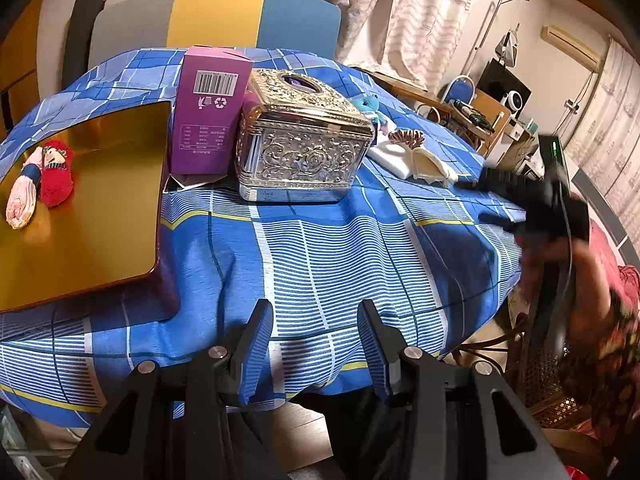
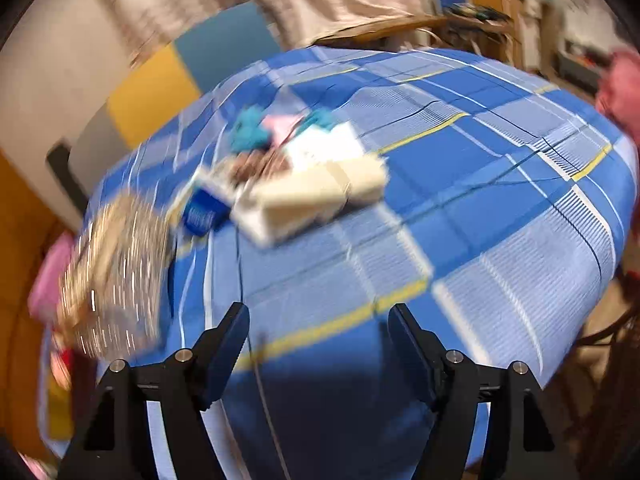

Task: Organize soft objects
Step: 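Grasp the beige rolled cloth with the right tool and lift it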

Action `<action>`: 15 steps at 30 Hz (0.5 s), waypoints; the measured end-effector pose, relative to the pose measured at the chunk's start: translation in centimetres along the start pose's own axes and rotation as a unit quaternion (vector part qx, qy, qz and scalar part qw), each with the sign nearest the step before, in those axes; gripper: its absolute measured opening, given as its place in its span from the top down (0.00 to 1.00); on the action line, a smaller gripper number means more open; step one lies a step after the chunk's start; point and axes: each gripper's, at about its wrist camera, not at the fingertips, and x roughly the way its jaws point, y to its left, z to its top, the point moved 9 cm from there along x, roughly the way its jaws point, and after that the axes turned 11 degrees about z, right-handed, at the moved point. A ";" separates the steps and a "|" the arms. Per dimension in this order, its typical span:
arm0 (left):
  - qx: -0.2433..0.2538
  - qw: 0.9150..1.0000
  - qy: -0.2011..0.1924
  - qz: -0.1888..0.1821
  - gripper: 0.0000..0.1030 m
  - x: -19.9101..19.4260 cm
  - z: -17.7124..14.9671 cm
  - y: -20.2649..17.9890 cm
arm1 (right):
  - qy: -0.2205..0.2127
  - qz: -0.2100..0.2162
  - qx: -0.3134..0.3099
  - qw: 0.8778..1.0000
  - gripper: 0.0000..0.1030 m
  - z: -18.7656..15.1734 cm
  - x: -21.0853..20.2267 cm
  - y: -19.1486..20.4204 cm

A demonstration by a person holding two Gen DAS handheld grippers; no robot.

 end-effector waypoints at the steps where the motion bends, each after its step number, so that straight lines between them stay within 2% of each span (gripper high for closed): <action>1: 0.000 1.000 0.002 0.001 0.57 0.0 0.0 0.0 | -0.005 0.005 0.021 1.000 0.25 0.9 0.2 -0.2; 2: 0.000 1.000 0.003 0.001 0.57 0.1 0.0 -0.1 | -0.008 0.010 0.049 0.999 0.22 2.0 0.7 -0.3; 6: 0.004 1.000 0.002 0.008 0.57 -0.2 0.1 -0.2 | -0.004 0.004 0.162 0.987 0.21 5.2 3.4 -1.3; 8: 0.006 1.000 0.000 0.014 0.57 -0.4 0.1 -0.2 | -0.004 -0.001 0.194 0.981 0.21 6.1 4.5 -1.6; 13: 0.002 1.000 0.003 0.026 0.57 -0.4 0.2 0.4 | 0.018 -0.040 0.209 0.977 0.22 6.8 7.3 -2.4; 15: 0.000 1.000 0.005 0.028 0.57 -0.2 0.2 0.6 | 0.027 -0.040 0.208 0.977 0.23 6.5 7.8 -2.9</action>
